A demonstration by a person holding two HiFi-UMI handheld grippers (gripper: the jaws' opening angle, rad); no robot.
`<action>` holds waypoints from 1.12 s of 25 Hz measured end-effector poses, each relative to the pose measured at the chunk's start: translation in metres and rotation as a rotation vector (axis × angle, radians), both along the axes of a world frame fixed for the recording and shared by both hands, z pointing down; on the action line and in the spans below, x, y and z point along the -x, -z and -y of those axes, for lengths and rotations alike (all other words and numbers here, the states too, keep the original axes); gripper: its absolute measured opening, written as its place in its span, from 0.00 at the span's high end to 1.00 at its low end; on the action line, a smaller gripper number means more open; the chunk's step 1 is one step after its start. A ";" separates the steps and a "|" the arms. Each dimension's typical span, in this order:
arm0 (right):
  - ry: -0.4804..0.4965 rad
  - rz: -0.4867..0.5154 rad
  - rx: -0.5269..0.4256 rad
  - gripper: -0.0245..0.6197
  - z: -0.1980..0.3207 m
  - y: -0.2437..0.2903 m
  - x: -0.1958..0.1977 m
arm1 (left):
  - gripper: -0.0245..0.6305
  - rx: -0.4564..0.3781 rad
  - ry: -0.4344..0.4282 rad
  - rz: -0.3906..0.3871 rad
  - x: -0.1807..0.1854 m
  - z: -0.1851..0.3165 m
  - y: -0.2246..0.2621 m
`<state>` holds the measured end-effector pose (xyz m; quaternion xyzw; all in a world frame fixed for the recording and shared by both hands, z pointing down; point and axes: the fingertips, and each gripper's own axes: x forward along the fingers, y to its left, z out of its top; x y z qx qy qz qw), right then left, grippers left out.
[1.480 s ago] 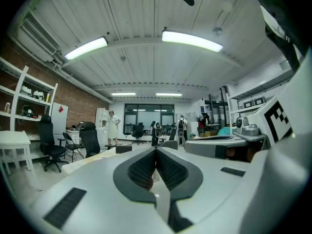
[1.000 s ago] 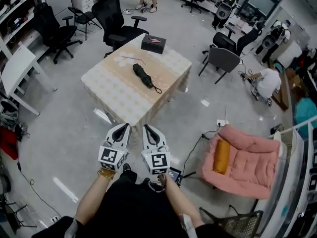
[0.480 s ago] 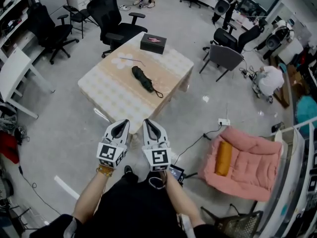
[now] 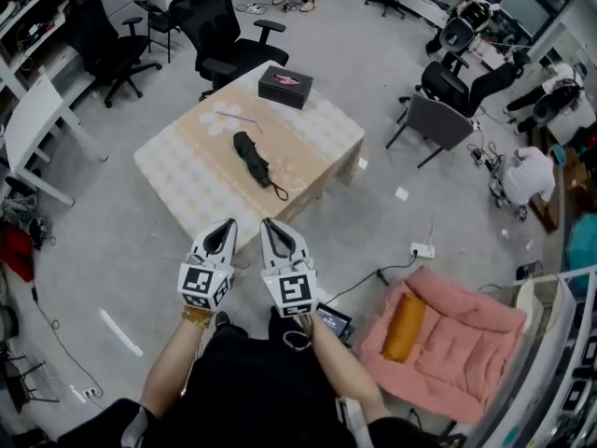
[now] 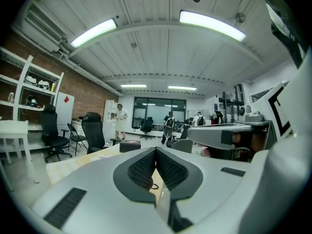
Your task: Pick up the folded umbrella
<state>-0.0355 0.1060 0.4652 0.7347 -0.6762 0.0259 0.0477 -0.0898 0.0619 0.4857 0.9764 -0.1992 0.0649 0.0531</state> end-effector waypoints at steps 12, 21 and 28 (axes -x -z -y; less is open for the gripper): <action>0.172 -0.008 0.005 0.93 0.062 -0.011 -0.097 | 0.94 -0.010 0.182 0.064 -0.072 0.042 -0.010; 0.252 -0.074 0.043 0.93 0.162 -0.031 -0.154 | 0.94 0.044 0.307 0.001 -0.122 0.148 -0.035; 0.367 -0.084 0.044 0.93 0.237 -0.037 -0.185 | 0.94 0.075 0.397 0.011 -0.150 0.207 -0.051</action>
